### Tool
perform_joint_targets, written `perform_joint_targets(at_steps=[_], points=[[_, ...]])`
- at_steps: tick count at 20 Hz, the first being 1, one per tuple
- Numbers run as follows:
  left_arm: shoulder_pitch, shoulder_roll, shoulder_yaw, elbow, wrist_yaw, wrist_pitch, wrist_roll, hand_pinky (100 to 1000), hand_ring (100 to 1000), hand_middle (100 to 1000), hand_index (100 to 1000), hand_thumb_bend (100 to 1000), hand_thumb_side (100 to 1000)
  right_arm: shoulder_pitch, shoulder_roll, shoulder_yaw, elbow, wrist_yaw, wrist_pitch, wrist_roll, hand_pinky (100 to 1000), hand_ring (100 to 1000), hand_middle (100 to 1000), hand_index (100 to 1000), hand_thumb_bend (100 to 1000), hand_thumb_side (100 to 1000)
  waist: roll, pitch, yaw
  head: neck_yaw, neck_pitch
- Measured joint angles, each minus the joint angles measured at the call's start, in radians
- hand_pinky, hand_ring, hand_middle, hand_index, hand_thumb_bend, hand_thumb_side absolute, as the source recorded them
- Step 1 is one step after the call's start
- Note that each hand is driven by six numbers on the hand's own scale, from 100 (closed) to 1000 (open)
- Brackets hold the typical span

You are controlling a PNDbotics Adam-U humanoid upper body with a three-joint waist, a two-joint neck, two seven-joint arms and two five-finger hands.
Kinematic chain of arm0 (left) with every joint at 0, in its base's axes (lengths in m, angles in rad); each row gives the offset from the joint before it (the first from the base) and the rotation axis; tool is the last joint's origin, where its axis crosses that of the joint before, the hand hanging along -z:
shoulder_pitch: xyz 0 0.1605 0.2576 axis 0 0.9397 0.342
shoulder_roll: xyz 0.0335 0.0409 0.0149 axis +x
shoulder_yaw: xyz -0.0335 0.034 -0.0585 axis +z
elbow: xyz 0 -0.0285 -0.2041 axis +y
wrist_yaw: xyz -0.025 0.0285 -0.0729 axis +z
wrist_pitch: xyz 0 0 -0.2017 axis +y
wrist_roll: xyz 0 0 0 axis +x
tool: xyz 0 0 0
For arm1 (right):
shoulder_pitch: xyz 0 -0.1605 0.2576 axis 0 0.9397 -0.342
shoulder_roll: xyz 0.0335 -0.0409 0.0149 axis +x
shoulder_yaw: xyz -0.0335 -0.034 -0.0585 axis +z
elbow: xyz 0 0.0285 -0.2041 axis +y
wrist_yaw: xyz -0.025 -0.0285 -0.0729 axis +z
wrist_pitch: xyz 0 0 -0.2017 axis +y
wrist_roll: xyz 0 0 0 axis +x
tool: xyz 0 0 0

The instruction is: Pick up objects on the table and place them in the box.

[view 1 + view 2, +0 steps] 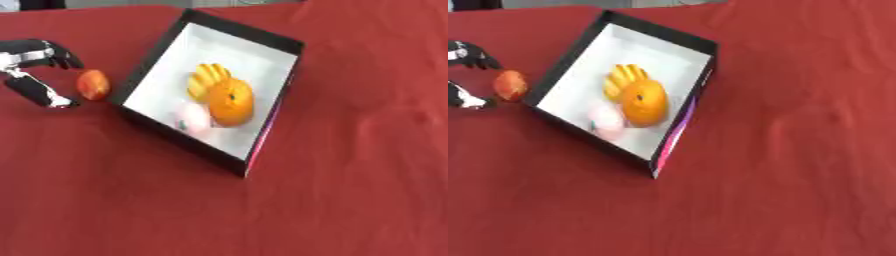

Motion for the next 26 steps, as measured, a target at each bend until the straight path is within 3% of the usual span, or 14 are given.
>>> perform_joint_targets(at_steps=[5, 9, 15, 19, 26], points=[[-0.002, -0.019, 0.010, 0.015, 0.004, 0.011, 0.022, 835, 800, 766, 863, 391, 296, -0.011, 0.004, 0.006, 0.002, 0.000, 0.000, 0.009, 990, 713, 700, 862, 100, 784, 0.000, 0.006, -0.015, 0.009, -0.007], [-0.007, -0.028, 0.017, 0.020, 0.004, 0.018, 0.033, 826, 791, 758, 828, 325, 221, -0.016, 0.007, 0.006, 0.008, 0.000, 0.001, 0.015, 992, 713, 701, 864, 100, 796, 0.000, 0.011, -0.022, 0.022, -0.026], [-0.007, -0.041, 0.019, 0.020, 0.002, 0.027, 0.075, 803, 761, 717, 744, 100, 100, -0.016, 0.008, 0.007, 0.008, -0.001, 0.003, 0.024, 992, 714, 701, 864, 100, 798, 0.000, 0.012, -0.026, 0.030, -0.035], [-0.007, -0.042, 0.019, 0.017, 0.011, 0.030, 0.101, 799, 748, 697, 718, 100, 109, -0.016, 0.008, 0.009, 0.014, -0.001, 0.004, 0.026, 992, 714, 700, 864, 100, 796, 0.000, 0.013, -0.024, 0.024, -0.033], [-0.010, -0.027, 0.012, -0.085, 0.108, 0.038, 0.080, 786, 736, 684, 708, 100, 139, -0.004, 0.008, 0.009, 0.021, -0.001, 0.004, 0.026, 992, 715, 700, 864, 100, 789, 0.000, 0.011, -0.006, -0.032, 0.006]])
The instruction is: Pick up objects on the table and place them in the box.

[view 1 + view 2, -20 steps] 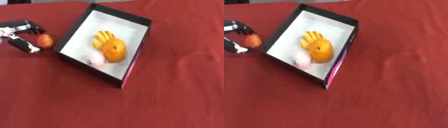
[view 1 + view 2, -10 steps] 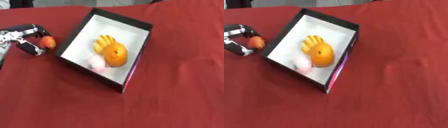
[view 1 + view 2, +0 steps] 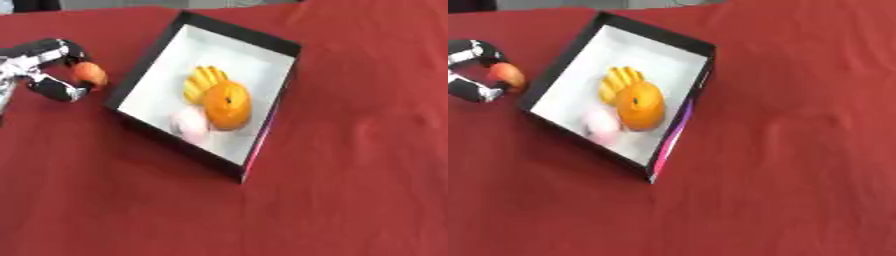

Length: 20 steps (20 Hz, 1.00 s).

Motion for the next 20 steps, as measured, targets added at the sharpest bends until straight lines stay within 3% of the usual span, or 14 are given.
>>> perform_joint_targets(at_steps=[5, 12, 20], points=[[-0.015, 0.025, 0.000, -0.114, 0.070, 0.030, -0.015, 787, 735, 685, 709, 100, 150, 0.008, 0.000, 0.000, 0.005, -0.003, -0.004, 0.001, 991, 716, 700, 864, 100, 784, 0.000, -0.001, 0.009, -0.008, 0.012], [-0.072, 0.022, -0.006, -0.283, 0.128, 0.073, -0.014, 781, 736, 687, 714, 100, 100, 0.011, -0.001, -0.001, 0.005, -0.014, -0.009, 0.000, 990, 717, 701, 864, 100, 774, 0.000, -0.013, 0.013, -0.007, 0.014], [-0.167, -0.151, -0.053, -0.400, 0.087, 0.082, 0.004, 766, 706, 649, 681, 100, 100, -0.011, -0.013, 0.008, 0.011, -0.025, -0.014, 0.011, 988, 717, 700, 863, 100, 777, 0.000, -0.018, 0.012, -0.017, 0.004]])
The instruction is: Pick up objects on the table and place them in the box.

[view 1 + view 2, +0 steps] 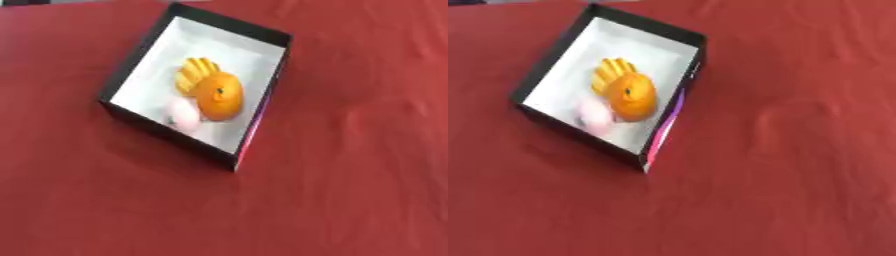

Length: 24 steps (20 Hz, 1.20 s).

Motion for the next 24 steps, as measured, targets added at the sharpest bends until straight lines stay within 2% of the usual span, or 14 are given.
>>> perform_joint_targets(at_steps=[6, 9, 10, 14, 16, 17, 18, 19, 20, 21, 22, 24], points=[[-0.005, -0.089, -0.025, 0.066, -0.063, 0.003, 0.003, 759, 696, 644, 641, 100, 100, -0.001, -0.002, 0.001, 0.016, -0.002, 0.002, 0.002, 986, 712, 694, 858, 100, 774, 0.000, 0.000, -0.007, -0.013, 0.001], [0.015, -0.113, -0.048, 0.141, -0.116, -0.019, 0.007, 764, 703, 653, 650, 100, 100, -0.005, -0.003, 0.001, 0.018, -0.010, 0.000, 0.000, 986, 713, 694, 859, 100, 792, 0.000, 0.000, -0.009, -0.010, 0.007], [0.024, -0.119, -0.055, 0.168, -0.136, -0.028, 0.007, 765, 707, 658, 654, 100, 100, -0.008, -0.004, 0.001, 0.018, -0.012, -0.001, -0.002, 986, 713, 694, 859, 100, 766, 0.000, 0.000, -0.011, -0.009, 0.008], [0.043, -0.141, -0.071, 0.259, -0.213, -0.069, 0.008, 778, 723, 677, 681, 116, 100, -0.010, -0.007, 0.000, 0.018, -0.019, -0.007, -0.008, 987, 712, 693, 859, 100, 769, 0.000, 0.000, -0.014, -0.008, 0.008], [0.046, -0.148, -0.074, 0.289, -0.238, -0.086, 0.008, 812, 755, 720, 736, 168, 247, -0.010, -0.007, 0.000, 0.018, -0.020, -0.007, -0.009, 987, 712, 693, 859, 100, 770, 0.000, 0.000, -0.016, -0.007, 0.008], [0.046, -0.151, -0.076, 0.301, -0.248, -0.095, 0.003, 854, 806, 781, 871, 322, 507, -0.010, -0.007, 0.000, 0.018, -0.020, -0.007, -0.010, 986, 712, 692, 859, 100, 770, 0.000, 0.000, -0.016, -0.007, 0.008], [0.046, -0.154, -0.079, 0.310, -0.257, -0.105, -0.007, 867, 823, 798, 914, 393, 581, -0.010, -0.007, 0.000, 0.018, -0.020, -0.006, -0.010, 986, 712, 692, 859, 100, 770, 0.000, 0.000, -0.016, -0.007, 0.008], [0.046, -0.154, -0.083, 0.316, -0.265, -0.116, -0.022, 877, 833, 807, 945, 550, 734, -0.010, -0.007, 0.000, 0.018, -0.020, -0.005, -0.011, 986, 712, 692, 858, 100, 769, 0.000, 0.000, -0.016, -0.007, 0.008], [0.046, -0.154, -0.083, 0.319, -0.271, -0.126, -0.038, 879, 835, 808, 954, 641, 788, -0.010, -0.007, 0.000, 0.018, -0.020, -0.005, -0.011, 986, 712, 692, 858, 100, 769, 0.000, 0.000, -0.016, -0.007, 0.008], [0.046, -0.154, -0.083, 0.319, -0.273, -0.135, -0.051, 884, 838, 810, 969, 941, 1000, -0.009, -0.007, 0.000, 0.018, -0.020, -0.005, -0.011, 986, 712, 692, 859, 100, 769, 0.000, 0.000, -0.016, -0.008, 0.008], [0.047, -0.154, -0.082, 0.316, -0.271, -0.140, -0.059, 882, 838, 810, 973, 1000, 1000, -0.009, -0.007, 0.000, 0.018, -0.021, -0.004, -0.011, 986, 712, 691, 859, 100, 769, 0.000, 0.000, -0.016, -0.008, 0.008], [0.053, -0.151, -0.075, 0.297, -0.253, -0.140, -0.057, 881, 831, 803, 974, 994, 1000, -0.009, -0.007, 0.000, 0.018, -0.024, -0.004, -0.011, 986, 712, 692, 860, 100, 766, 0.000, 0.000, -0.016, -0.009, 0.008]])
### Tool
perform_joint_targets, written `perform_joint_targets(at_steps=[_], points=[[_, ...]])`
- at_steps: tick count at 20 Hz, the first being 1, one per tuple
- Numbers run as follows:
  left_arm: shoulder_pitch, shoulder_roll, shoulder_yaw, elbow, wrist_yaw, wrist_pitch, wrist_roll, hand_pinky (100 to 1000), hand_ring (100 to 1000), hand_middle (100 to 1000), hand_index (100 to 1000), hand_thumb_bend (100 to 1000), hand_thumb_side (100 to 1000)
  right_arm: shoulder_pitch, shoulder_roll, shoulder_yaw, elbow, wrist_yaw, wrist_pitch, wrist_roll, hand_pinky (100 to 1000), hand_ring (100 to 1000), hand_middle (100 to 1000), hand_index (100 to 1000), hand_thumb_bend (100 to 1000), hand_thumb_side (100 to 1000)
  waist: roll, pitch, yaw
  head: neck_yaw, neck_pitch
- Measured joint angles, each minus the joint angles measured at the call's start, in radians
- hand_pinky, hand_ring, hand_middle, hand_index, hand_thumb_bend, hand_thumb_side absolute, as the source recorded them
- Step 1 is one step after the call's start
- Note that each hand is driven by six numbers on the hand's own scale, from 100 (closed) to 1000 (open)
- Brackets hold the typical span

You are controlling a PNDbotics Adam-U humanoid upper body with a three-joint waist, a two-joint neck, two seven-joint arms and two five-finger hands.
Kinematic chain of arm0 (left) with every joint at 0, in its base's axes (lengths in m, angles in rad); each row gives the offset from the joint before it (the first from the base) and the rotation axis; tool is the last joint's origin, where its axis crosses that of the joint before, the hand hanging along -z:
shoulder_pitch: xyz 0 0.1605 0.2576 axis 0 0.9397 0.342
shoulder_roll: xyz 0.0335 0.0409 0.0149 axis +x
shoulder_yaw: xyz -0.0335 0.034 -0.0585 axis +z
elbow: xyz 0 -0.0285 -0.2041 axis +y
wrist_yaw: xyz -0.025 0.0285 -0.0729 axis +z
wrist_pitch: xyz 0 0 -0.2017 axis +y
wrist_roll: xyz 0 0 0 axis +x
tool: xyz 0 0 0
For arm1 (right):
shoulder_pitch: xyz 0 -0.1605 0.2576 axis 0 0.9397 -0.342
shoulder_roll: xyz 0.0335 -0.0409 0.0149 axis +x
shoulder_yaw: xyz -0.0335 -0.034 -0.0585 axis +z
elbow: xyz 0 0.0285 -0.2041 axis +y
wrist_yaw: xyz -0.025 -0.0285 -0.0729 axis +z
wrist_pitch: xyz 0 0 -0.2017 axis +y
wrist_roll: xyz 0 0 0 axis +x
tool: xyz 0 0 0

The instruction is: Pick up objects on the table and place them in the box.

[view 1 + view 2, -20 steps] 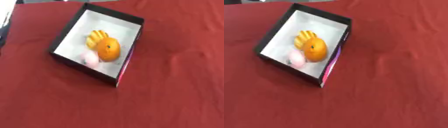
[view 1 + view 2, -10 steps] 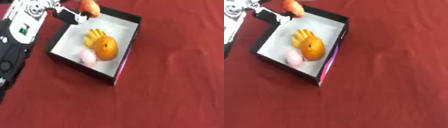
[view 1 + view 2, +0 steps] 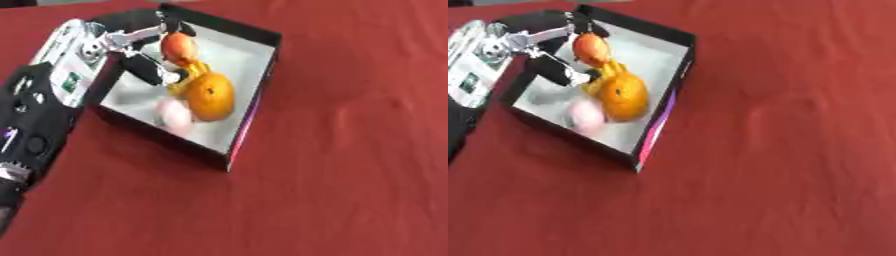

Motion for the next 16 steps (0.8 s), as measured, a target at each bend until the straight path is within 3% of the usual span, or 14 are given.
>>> perform_joint_targets(at_steps=[4, 5, 6, 7, 9, 12, 16], points=[[0.036, 0.040, 0.020, -0.062, 0.093, 0.040, 0.050, 897, 833, 810, 981, 790, 1000, 0.009, 0.000, -0.004, 0.000, -0.004, -0.003, 0.000, 986, 711, 690, 859, 100, 768, 0.000, -0.001, 0.007, -0.008, 0.000], [0.045, 0.052, 0.030, -0.081, 0.126, 0.055, 0.064, 899, 831, 810, 976, 636, 1000, 0.009, 0.000, -0.006, 0.000, -0.004, -0.003, 0.000, 986, 711, 690, 859, 100, 766, 0.000, -0.002, 0.009, -0.010, 0.000], [0.053, 0.064, 0.039, -0.101, 0.160, 0.070, 0.079, 901, 829, 808, 963, 605, 1000, 0.010, 0.000, -0.006, 0.000, -0.005, -0.003, 0.000, 986, 711, 690, 859, 100, 765, 0.000, -0.002, 0.010, -0.013, 0.000], [0.060, 0.077, 0.050, -0.122, 0.196, 0.086, 0.095, 903, 825, 805, 950, 514, 1000, 0.013, 0.000, -0.007, 0.000, -0.006, -0.004, -0.001, 986, 710, 690, 859, 100, 763, 0.000, -0.004, 0.012, -0.016, 0.000], [0.076, 0.106, 0.077, -0.178, 0.275, 0.125, 0.134, 899, 806, 785, 909, 248, 979, 0.018, 0.000, -0.012, 0.000, -0.009, -0.005, -0.003, 985, 711, 690, 859, 100, 760, 0.000, -0.008, 0.016, -0.021, 0.001], [0.120, 0.168, 0.129, -0.292, 0.428, 0.200, 0.237, 939, 772, 741, 894, 183, 866, 0.028, 0.000, -0.017, 0.000, -0.013, -0.010, -0.009, 986, 719, 699, 864, 100, 759, 0.000, -0.014, 0.025, -0.030, 0.008], [0.234, 0.259, 0.205, -0.424, 0.699, 0.280, 0.401, 928, 754, 725, 886, 206, 828, 0.036, 0.000, -0.021, -0.007, -0.023, -0.025, -0.005, 989, 731, 711, 871, 100, 765, 0.000, -0.034, 0.040, -0.033, 0.020]])
